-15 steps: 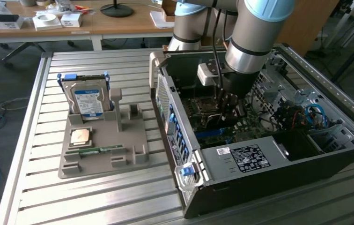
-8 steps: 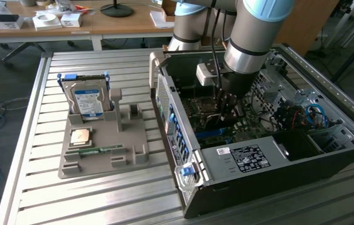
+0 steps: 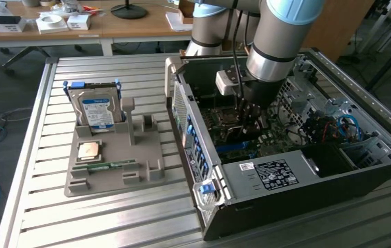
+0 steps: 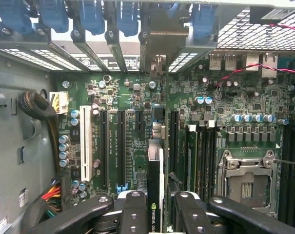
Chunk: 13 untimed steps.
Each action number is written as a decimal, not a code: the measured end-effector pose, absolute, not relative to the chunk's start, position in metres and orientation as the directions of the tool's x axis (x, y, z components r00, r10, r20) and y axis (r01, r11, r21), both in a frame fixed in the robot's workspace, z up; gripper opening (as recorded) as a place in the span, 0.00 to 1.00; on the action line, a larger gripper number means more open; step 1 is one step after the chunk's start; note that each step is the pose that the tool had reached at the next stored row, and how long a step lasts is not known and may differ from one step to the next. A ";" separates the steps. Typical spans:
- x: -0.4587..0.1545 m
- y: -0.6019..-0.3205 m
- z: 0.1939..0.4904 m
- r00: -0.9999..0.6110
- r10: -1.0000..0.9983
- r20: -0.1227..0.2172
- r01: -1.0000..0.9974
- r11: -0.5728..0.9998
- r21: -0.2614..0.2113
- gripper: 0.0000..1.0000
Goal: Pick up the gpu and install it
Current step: 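Insert the gpu into the slot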
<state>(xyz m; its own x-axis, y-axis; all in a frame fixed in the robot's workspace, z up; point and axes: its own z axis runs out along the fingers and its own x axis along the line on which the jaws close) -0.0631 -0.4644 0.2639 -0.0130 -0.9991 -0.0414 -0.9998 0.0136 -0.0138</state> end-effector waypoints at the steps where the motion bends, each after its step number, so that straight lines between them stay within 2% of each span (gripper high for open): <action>1: -0.063 -0.464 0.264 -0.013 -0.999 -0.041 -1.000 0.014 -0.014 0.26; 13: -0.063 -0.464 0.262 -0.013 -0.999 -0.041 -1.000 0.014 -0.014 0.26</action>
<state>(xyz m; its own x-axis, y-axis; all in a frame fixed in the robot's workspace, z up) -0.0632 -0.4643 0.2615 -0.0130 -0.9991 -0.0412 -0.9998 0.0136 -0.0138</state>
